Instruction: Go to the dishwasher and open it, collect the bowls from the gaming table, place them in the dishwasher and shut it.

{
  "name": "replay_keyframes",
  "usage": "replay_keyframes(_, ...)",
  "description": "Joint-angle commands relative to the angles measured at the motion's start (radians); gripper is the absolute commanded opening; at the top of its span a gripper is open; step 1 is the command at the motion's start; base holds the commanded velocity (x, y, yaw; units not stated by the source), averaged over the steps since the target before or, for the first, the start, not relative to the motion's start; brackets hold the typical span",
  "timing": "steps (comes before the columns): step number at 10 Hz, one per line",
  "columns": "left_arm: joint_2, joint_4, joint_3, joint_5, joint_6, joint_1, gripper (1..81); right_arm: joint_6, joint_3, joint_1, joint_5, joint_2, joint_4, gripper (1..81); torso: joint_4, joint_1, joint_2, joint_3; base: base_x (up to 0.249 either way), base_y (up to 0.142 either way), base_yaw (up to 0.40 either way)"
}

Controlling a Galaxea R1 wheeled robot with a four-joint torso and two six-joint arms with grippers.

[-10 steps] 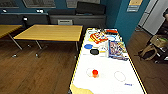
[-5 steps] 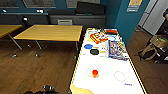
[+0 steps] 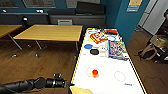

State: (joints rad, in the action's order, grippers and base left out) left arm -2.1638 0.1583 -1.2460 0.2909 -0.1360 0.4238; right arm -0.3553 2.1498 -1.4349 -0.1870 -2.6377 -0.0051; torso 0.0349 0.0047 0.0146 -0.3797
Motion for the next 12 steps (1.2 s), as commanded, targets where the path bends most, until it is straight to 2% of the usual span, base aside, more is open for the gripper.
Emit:
replay_keyframes(1,-0.048,0.03,-0.106,0.09,-0.157,-0.196,81.1,0.001,-0.009,0.03,0.076,0.009,-0.018,1.0,0.0,0.0,0.0,0.0,0.0,0.0,0.0)
replay_keyframes(2,-0.067,0.026,-0.148,0.106,-0.208,-0.239,81.1,0.001,-0.009,0.041,0.08,0.0,-0.019,1.0,0.0,0.0,0.0,0.0,0.0,0.0,0.0)
replay_keyframes(3,-0.091,0.027,-0.175,0.186,-0.217,-0.3,81.1,0.001,-0.007,0.05,0.095,-0.004,-0.019,1.0,0.0,0.0,0.0,0.0,0.0,0.0,0.0)
replay_keyframes(4,-0.123,0.026,-0.196,0.226,-0.223,-0.345,81.1,0.001,-0.007,0.056,0.106,-0.007,-0.018,1.0,0.0,0.0,0.0,0.0,0.0,0.0,0.0)
replay_keyframes(5,-0.148,0.023,-0.216,0.229,-0.226,-0.366,81.1,0.001,-0.007,0.06,0.106,-0.009,-0.018,1.0,0.0,0.0,0.0,0.0,0.0,0.0,0.0)
replay_keyframes(9,-0.309,-0.014,-0.398,0.289,-0.225,-0.379,81.1,0.001,0.022,0.064,0.121,-0.021,-0.013,1.0,0.0,0.0,0.0,-0.001,0.0,0.0,0.0)
replay_keyframes(12,-0.421,-0.043,-0.49,0.324,-0.225,-0.389,81.1,0.001,0.037,0.066,0.123,-0.034,-0.013,1.0,0.0,0.0,0.0,-0.001,0.0,0.0,0.0)
